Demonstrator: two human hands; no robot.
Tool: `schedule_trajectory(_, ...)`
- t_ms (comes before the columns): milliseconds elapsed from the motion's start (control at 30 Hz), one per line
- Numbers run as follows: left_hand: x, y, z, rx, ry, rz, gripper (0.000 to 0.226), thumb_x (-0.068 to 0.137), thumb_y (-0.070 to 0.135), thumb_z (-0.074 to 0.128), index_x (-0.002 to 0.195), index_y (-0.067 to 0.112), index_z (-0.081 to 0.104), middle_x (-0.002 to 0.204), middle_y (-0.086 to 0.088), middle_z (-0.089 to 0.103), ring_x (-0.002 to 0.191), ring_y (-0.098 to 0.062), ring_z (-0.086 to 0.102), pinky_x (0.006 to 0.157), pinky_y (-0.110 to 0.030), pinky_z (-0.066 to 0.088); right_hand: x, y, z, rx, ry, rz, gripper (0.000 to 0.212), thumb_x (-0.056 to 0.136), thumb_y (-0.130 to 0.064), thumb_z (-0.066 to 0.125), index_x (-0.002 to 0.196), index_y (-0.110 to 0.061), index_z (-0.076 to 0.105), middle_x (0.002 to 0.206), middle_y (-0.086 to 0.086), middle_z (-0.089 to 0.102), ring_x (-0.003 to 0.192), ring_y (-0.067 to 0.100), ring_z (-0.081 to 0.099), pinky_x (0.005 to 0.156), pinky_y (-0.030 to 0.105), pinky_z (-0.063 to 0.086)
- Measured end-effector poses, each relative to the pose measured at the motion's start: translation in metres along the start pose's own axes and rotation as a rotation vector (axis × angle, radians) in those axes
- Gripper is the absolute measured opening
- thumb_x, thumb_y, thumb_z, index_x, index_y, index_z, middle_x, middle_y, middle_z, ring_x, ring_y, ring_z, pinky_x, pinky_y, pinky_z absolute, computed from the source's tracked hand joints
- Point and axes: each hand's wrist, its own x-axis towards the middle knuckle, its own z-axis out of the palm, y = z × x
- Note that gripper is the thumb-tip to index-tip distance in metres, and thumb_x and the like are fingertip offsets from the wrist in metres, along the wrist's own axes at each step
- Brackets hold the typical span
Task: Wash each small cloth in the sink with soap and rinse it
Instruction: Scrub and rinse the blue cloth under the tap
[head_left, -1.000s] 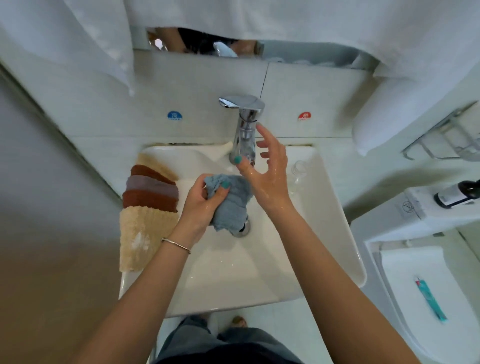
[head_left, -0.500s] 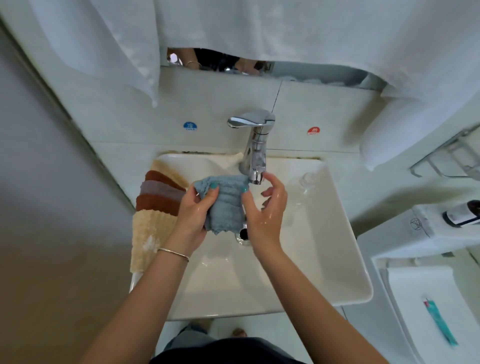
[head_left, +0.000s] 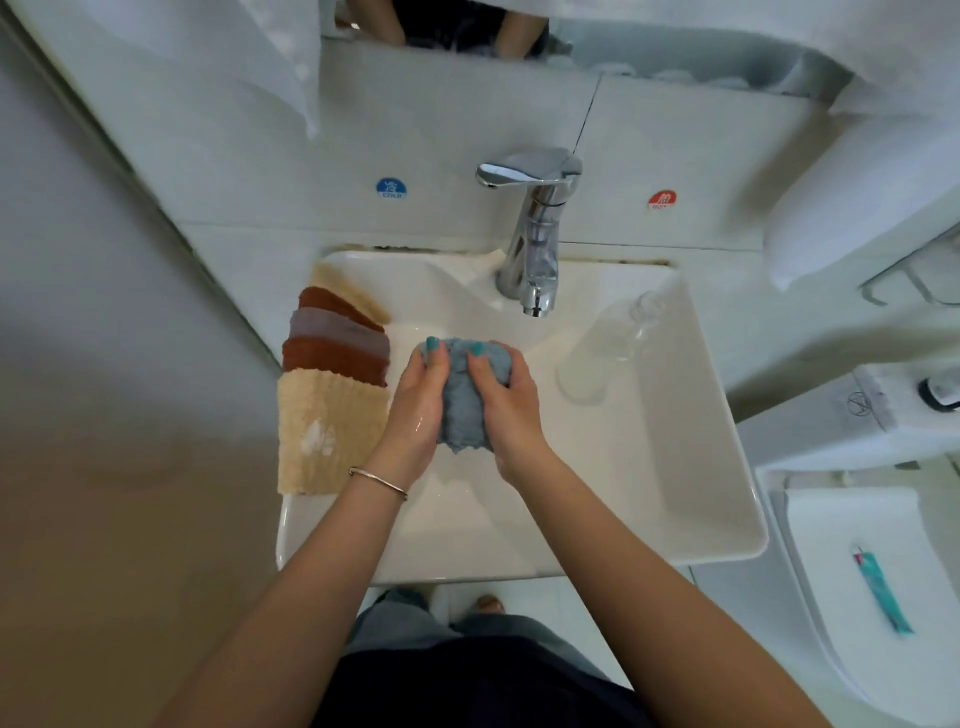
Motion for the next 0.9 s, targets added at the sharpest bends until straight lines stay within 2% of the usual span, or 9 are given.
schedule_trajectory(100,-0.002,0.003,-0.002,0.193,0.11,0.164,0.014,0.103,0.021,0.046,0.098,0.013,0.056,0.087,0.005,0.062,0.078,-0.005,0.063,0.064,-0.012,0.048,0.001,-0.001,0.0,-0.062,0.012,-0.096,0.022,0.094,-0.026,0.063,0.109,-0.017,0.051,0.1,0.003,0.063,0.093,0.021,0.066,0.084,0.053,0.056)
schedule_trajectory(133,-0.003,0.002,-0.004,0.226,0.123,0.22,0.009,0.102,0.018,0.046,0.105,0.013,0.053,0.091,0.008,0.06,0.08,-0.002,0.062,0.064,-0.011,0.048,0.0,0.0,0.001,-0.079,0.003,-0.136,0.021,0.095,-0.024,0.061,0.111,-0.017,0.049,0.101,0.003,0.062,0.093,0.021,0.065,0.084,0.051,0.056)
schedule_trajectory(233,-0.005,-0.003,-0.003,0.307,0.116,0.33,0.026,0.102,0.017,0.044,0.127,0.024,0.041,0.105,0.016,0.052,0.087,0.012,0.059,0.073,-0.012,0.049,-0.005,-0.001,0.006,-0.051,-0.007,-0.198,0.026,0.098,-0.02,0.055,0.121,-0.022,0.043,0.113,0.012,0.058,0.097,0.028,0.065,0.081,0.043,0.059)
schedule_trajectory(333,-0.01,-0.012,0.005,0.4,0.089,0.34,0.017,0.098,0.038,0.044,0.114,0.034,0.046,0.109,0.004,0.059,0.097,-0.005,0.062,0.08,-0.024,0.052,-0.01,0.0,0.013,-0.086,0.04,-0.301,0.023,0.1,-0.02,0.052,0.121,-0.021,0.045,0.109,0.002,0.057,0.092,0.013,0.063,0.08,0.029,0.057)
schedule_trajectory(400,-0.014,-0.009,0.01,0.368,0.169,0.401,0.005,0.099,0.032,0.049,0.103,0.034,0.048,0.101,0.007,0.06,0.091,-0.002,0.062,0.075,-0.018,0.049,-0.012,0.003,0.014,-0.138,0.027,-0.317,0.018,0.101,-0.025,0.05,0.118,-0.021,0.048,0.103,-0.007,0.058,0.087,0.002,0.062,0.081,0.029,0.056)
schedule_trajectory(500,-0.019,-0.002,0.012,0.336,0.236,0.518,0.019,0.096,0.024,0.059,0.1,0.038,0.047,0.097,0.01,0.059,0.084,-0.004,0.063,0.069,-0.015,0.05,-0.013,0.006,0.013,-0.186,-0.008,-0.225,0.017,0.102,-0.037,0.045,0.113,-0.025,0.046,0.094,-0.011,0.061,0.081,-0.003,0.063,0.079,0.029,0.056)
schedule_trajectory(600,-0.02,-0.004,0.013,0.38,0.253,0.487,0.014,0.096,0.031,0.057,0.105,0.03,0.047,0.092,0.011,0.06,0.079,-0.001,0.064,0.063,-0.012,0.049,-0.015,-0.001,0.013,-0.198,0.023,-0.25,0.018,0.101,-0.033,0.047,0.107,-0.017,0.042,0.084,-0.008,0.056,0.069,-0.005,0.059,0.063,0.014,0.049)
schedule_trajectory(700,-0.018,-0.005,0.015,0.455,0.275,0.437,0.017,0.099,0.035,0.049,0.099,0.019,0.046,0.082,0.009,0.059,0.07,0.001,0.061,0.058,-0.007,0.042,-0.019,-0.008,0.014,-0.208,0.061,-0.317,0.019,0.098,-0.03,0.053,0.098,-0.013,0.044,0.078,-0.005,0.055,0.062,-0.003,0.055,0.057,0.012,0.044)
schedule_trajectory(900,-0.019,0.007,0.014,0.497,0.228,0.389,0.031,0.098,0.043,0.046,0.083,0.017,0.046,0.068,0.009,0.057,0.062,0.001,0.057,0.054,-0.01,0.039,-0.02,-0.016,0.017,-0.214,0.114,-0.349,0.026,0.099,-0.03,0.053,0.089,-0.007,0.051,0.067,-0.006,0.057,0.057,0.0,0.054,0.053,0.014,0.043)
